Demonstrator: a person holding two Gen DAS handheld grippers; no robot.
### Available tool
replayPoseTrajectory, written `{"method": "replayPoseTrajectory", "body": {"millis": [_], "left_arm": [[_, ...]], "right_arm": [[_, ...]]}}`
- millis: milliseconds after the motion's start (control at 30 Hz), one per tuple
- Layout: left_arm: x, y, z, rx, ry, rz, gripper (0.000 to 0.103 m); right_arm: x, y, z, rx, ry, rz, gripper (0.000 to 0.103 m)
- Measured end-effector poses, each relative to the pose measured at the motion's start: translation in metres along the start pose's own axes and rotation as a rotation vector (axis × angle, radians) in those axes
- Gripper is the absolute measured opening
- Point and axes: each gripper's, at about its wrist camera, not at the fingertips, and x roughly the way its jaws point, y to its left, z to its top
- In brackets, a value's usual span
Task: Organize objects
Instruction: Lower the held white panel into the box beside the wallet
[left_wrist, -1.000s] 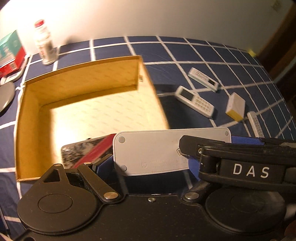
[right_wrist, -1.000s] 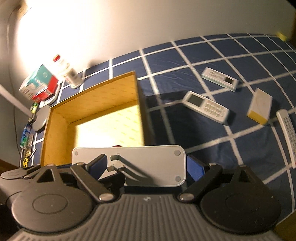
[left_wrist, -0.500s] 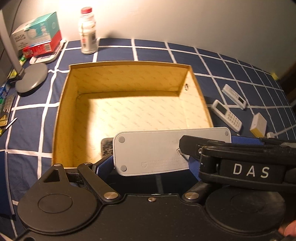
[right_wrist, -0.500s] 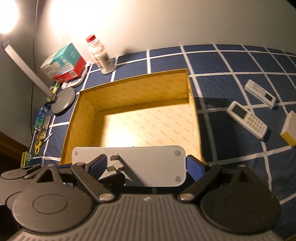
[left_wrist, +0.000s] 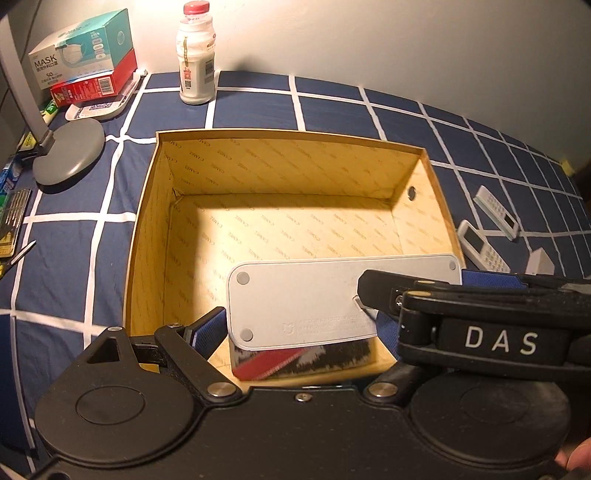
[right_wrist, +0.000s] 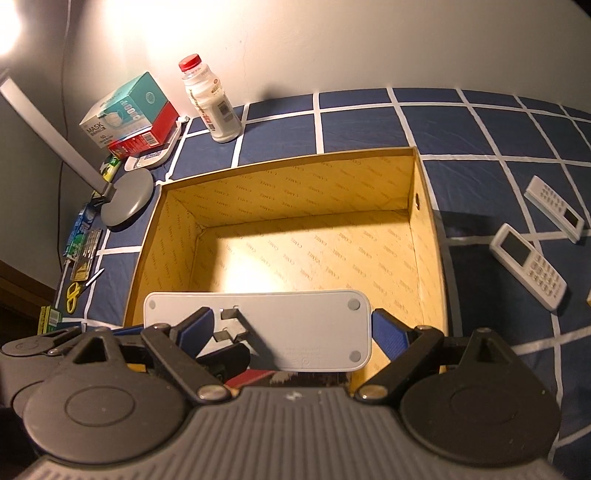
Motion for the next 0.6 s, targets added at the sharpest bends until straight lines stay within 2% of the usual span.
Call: {"method": "replayPoseTrajectory", "body": {"millis": [333, 600], "left_arm": [[0.048, 0.013, 0.037, -0.003, 0.048, 0.003, 0.085], [0.088, 0.022, 0.055, -0.015, 0.093, 0.004, 0.085]], "right_arm": [[0.054, -0.010, 0.036, 0.022, 0.042, 0.002, 0.091], [0.096, -0.021, 0.052, 0.044, 0.075, -0.002, 0.091]]}}
